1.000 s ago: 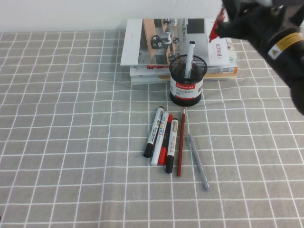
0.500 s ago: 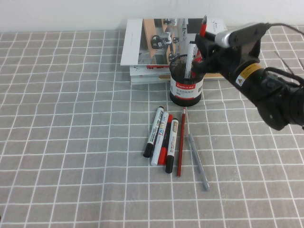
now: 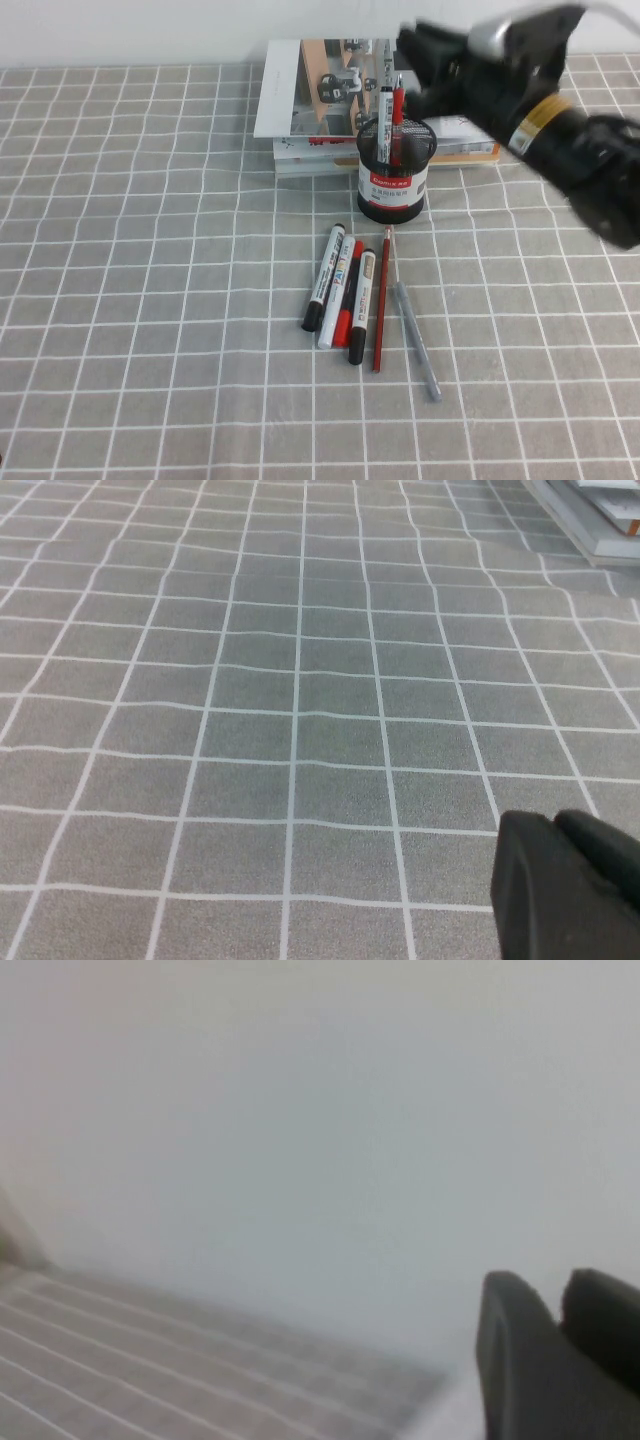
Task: Put the pen into the pen holder
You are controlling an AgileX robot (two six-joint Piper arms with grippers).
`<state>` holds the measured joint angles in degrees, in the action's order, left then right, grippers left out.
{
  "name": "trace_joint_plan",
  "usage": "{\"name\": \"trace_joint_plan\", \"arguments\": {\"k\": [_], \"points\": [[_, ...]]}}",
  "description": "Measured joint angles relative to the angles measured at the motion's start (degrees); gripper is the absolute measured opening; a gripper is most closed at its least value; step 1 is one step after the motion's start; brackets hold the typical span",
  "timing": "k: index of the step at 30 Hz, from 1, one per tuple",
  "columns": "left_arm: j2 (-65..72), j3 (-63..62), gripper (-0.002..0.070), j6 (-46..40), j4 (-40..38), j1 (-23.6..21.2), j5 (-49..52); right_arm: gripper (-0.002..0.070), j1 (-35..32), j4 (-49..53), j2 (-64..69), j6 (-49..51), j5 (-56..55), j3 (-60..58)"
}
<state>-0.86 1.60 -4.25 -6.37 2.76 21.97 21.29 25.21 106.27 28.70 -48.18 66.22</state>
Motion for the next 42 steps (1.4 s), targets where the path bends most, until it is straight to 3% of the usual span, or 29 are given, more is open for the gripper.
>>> {"name": "trace_joint_plan", "arguments": {"k": [5,15,21,25,29,37,42], "points": [[0.0,0.0,-0.0003,0.0,0.0,0.0,0.0,0.0000,0.1,6.0,-12.3,8.2,0.7,-4.6],[0.0,0.0,-0.0003,0.0,0.0,0.0,0.0,-0.0012,0.1,9.2,-35.2,10.3,10.6,-25.4],[0.0,0.0,-0.0003,0.0,0.0,0.0,0.0,-0.0012,0.1,15.5,-50.9,15.5,9.8,-35.8],[0.0,0.0,-0.0003,0.0,0.0,0.0,0.0,-0.0012,0.1,26.1,-61.6,19.7,10.4,-38.7],[0.0,0.0,-0.0003,0.0,0.0,0.0,0.0,-0.0012,0.1,33.3,-69.1,23.8,18.1,-41.5],[0.0,0.0,-0.0003,0.0,0.0,0.0,0.0,-0.0012,0.1,35.1,-79.0,25.2,30.1,-44.5],[0.0,0.0,-0.0003,0.0,0.0,0.0,0.0,-0.0012,0.1,34.5,-83.2,24.8,31.4,-46.2]]}}
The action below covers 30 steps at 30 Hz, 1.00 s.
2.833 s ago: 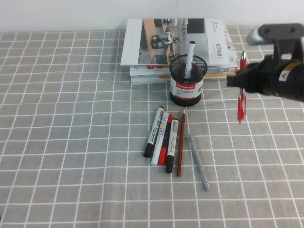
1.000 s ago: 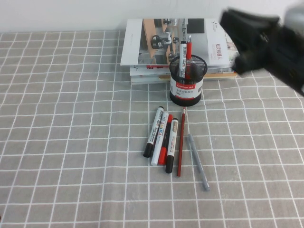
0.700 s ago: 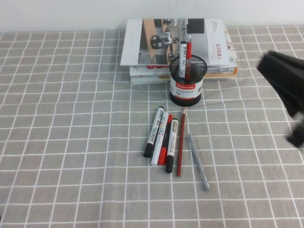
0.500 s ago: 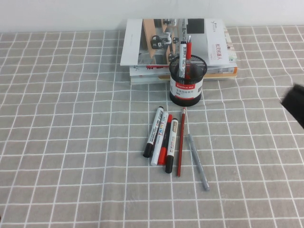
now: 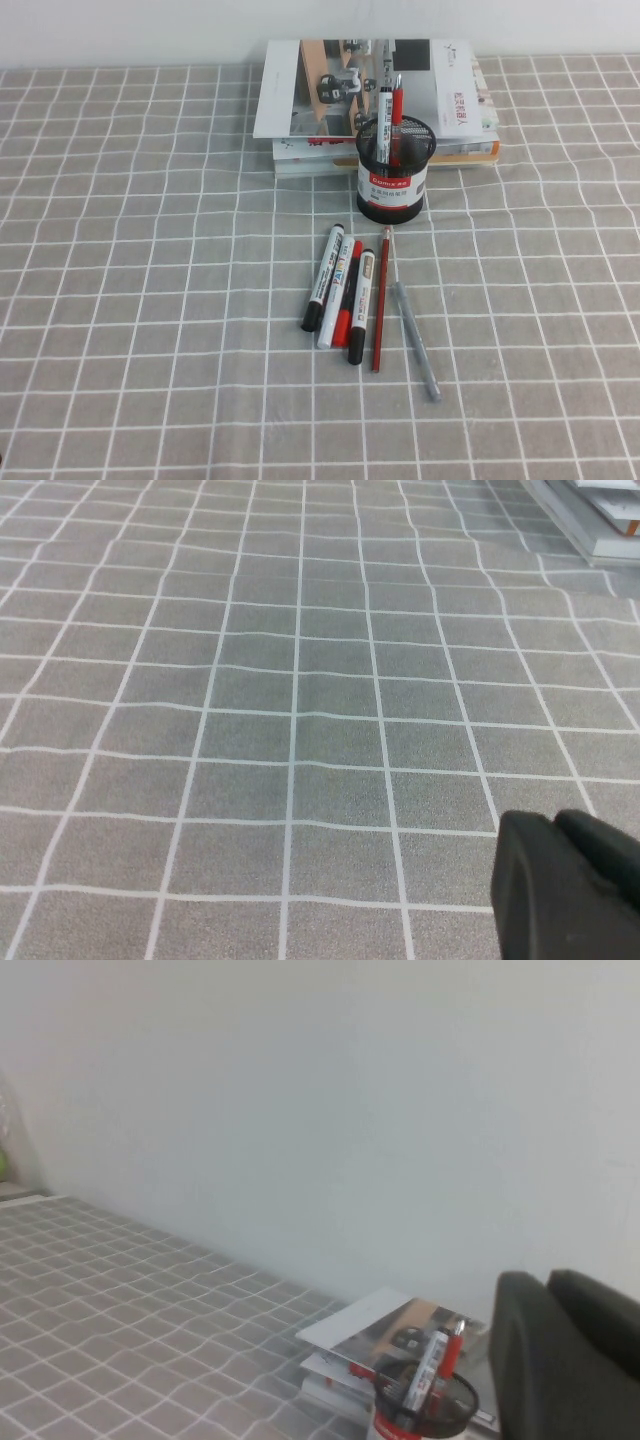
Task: Put the pen into the pen holder
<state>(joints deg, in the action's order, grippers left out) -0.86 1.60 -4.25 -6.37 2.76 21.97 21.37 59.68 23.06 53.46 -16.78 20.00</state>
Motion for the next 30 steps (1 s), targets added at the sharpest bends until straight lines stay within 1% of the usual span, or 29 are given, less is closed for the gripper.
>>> {"name": "trace_joint_plan", "arguments": {"k": [2,3,5,10,12,14,17,21,24,27,30], "points": [[0.0,0.0,-0.0003,0.0,0.0,0.0,0.0,-0.0012,0.0,-5.1,-1.1,-4.6,0.0,-1.7],[0.0,0.0,-0.0004,0.0,0.0,0.0,0.0,-0.0012,0.0,-9.9,-1.5,-9.9,0.1,-2.9],[0.0,0.0,-0.0003,0.0,0.0,0.0,0.0,-0.0012,0.0,-21.8,-1.7,-23.0,1.1,-5.5],[0.0,0.0,-0.0003,0.0,0.0,0.0,0.0,-0.0013,0.0,-59.7,-1.7,-61.1,3.7,-11.8],[0.0,0.0,-0.0003,0.0,0.0,0.0,0.0,-0.0013,0.0,-72.5,-1.7,-71.2,3.9,-13.8],[0.0,0.0,-0.0003,0.0,0.0,0.0,0.0,-0.0012,0.0,-79.7,-2.2,-76.4,4.0,-15.9],[0.0,0.0,-0.0003,0.0,0.0,0.0,0.0,-0.0012,-1.5,-83.8,-5.4,-76.3,6.5,-18.7],[0.0,0.0,-0.0003,0.0,0.0,0.0,0.0,-0.0012,-7.1,-82.8,-11.9,-69.9,13.4,-20.3],[0.0,0.0,-0.0003,0.0,0.0,0.0,0.0,-0.0012,-12.9,-77.7,-16.2,-63.4,20.1,-20.7],[0.0,0.0,-0.0003,0.0,0.0,0.0,0.0,-0.0012,-17.7,-70.3,-19.3,-55.4,27.0,-21.0],[0.0,0.0,-0.0003,0.0,0.0,0.0,0.0,-0.0013,-19.8,-62.2,-22.2,-48.1,33.1,-21.0]]}}
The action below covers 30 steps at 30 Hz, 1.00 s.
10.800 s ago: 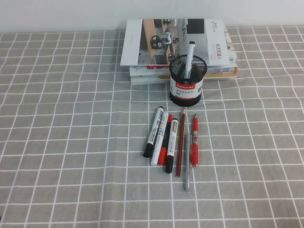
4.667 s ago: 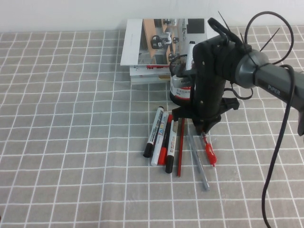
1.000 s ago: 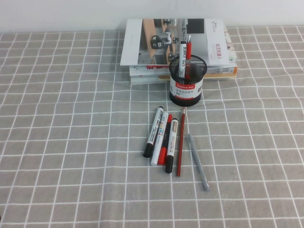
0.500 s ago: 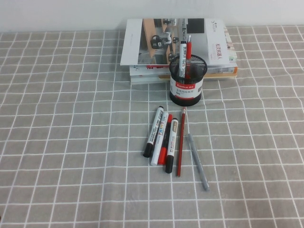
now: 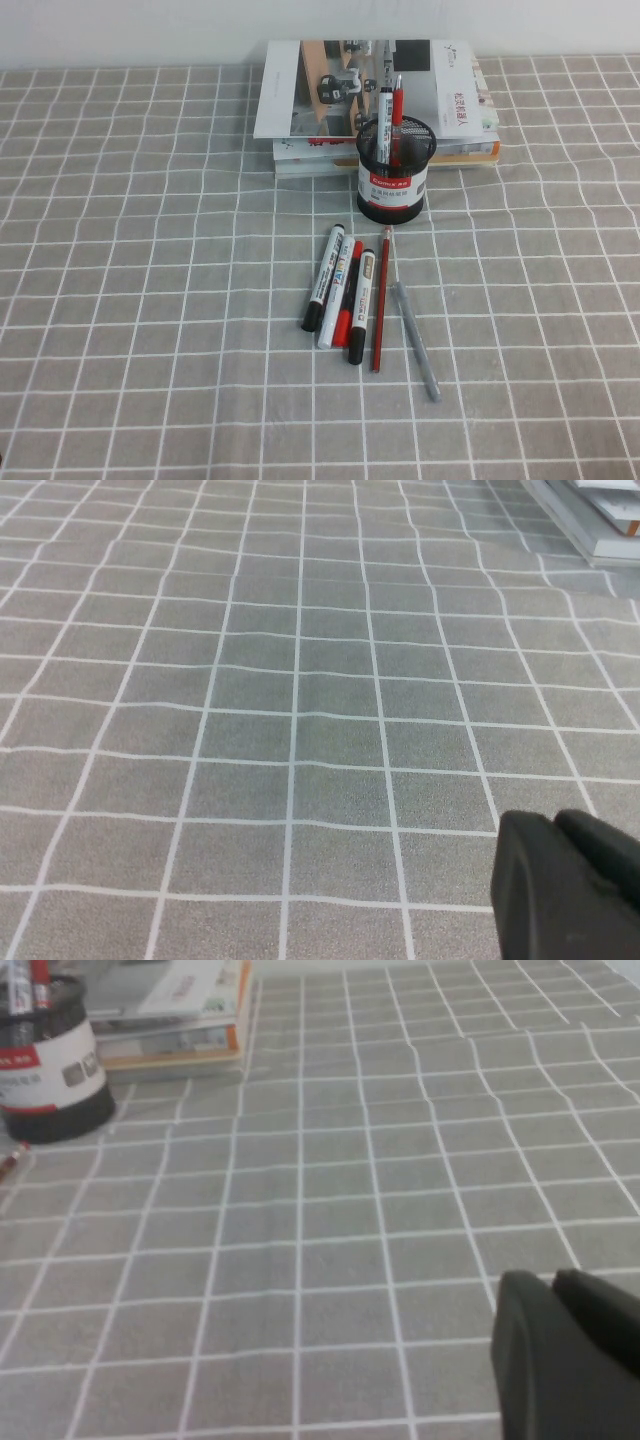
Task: Put the pen into the pen holder
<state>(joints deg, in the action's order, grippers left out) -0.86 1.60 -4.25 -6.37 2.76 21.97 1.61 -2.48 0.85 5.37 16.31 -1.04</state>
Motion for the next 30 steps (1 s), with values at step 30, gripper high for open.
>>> {"name": "trace_joint_plan", "arguments": {"k": [30], "points": [[0.0,0.0,-0.0003,0.0,0.0,0.0,0.0,-0.0012,-0.4,5.8,-1.3,3.6,5.4,-0.5]]}}
